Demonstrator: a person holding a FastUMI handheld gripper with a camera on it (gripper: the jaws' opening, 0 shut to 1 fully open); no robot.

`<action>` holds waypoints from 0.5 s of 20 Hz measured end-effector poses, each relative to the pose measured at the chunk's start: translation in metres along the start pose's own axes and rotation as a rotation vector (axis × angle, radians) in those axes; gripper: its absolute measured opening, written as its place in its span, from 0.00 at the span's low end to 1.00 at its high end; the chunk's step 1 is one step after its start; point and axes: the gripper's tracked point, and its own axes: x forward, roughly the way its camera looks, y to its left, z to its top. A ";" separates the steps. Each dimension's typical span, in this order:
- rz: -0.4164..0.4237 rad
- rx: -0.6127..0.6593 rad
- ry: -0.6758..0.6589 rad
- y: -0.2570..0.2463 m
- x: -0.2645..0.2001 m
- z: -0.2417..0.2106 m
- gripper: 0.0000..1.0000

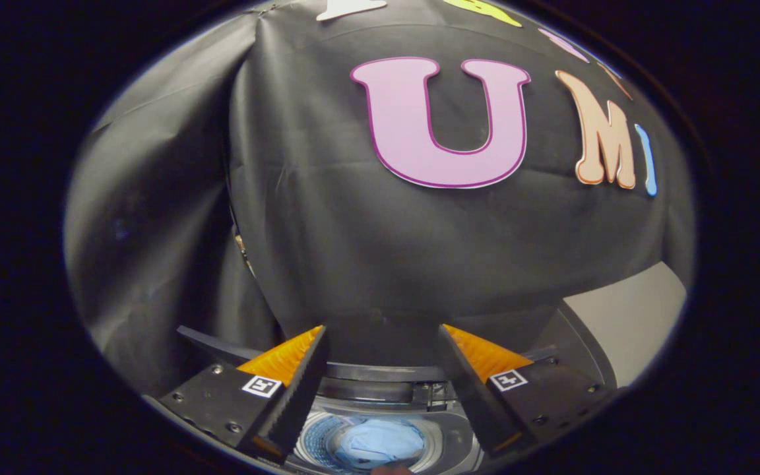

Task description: Put the clothes into the washing machine and then close the washing machine lid.

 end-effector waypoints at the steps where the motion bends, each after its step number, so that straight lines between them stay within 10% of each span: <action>1: 0.003 -0.001 0.000 0.000 0.001 0.000 0.99; 10: 0.058 -0.001 0.026 0.000 0.003 -0.001 0.98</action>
